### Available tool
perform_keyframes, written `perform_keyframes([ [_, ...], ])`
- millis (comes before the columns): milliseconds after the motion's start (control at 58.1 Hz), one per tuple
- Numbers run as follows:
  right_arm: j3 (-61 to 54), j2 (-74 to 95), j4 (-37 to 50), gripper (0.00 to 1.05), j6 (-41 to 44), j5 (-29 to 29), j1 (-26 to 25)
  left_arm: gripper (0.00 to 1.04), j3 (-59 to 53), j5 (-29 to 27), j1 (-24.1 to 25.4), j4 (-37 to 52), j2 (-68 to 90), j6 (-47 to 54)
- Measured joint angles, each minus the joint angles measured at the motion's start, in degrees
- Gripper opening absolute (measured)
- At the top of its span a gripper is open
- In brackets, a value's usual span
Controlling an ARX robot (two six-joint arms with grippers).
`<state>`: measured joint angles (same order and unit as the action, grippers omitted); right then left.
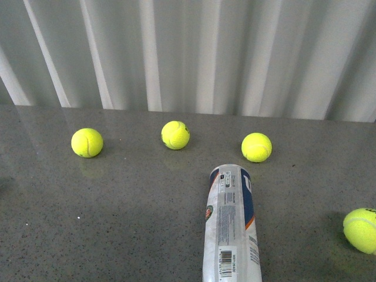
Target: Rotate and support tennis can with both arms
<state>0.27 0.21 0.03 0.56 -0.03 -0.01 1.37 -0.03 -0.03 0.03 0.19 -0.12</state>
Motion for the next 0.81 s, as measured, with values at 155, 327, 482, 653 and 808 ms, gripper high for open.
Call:
perform_keyframes([
  [155, 0.00, 0.00, 0.00, 0.97, -0.02, 0.00, 0.00, 0.98, 0.00, 0.00, 0.00, 0.00, 0.00, 0.00],
  [327, 0.00, 0.00, 0.00, 0.97, -0.02, 0.00, 0.00, 0.98, 0.00, 0.00, 0.00, 0.00, 0.00, 0.00],
  [482, 0.00, 0.00, 0.00, 0.97, 0.00, 0.00, 0.00, 0.98, 0.00, 0.00, 0.00, 0.00, 0.00, 0.00],
  [653, 0.00, 0.00, 0.00, 0.97, 0.00, 0.00, 0.00, 0.98, 0.00, 0.00, 0.00, 0.00, 0.00, 0.00],
  [808, 0.00, 0.00, 0.00, 0.97, -0.02, 0.00, 0.00, 0.98, 0.00, 0.00, 0.00, 0.00, 0.00, 0.00],
])
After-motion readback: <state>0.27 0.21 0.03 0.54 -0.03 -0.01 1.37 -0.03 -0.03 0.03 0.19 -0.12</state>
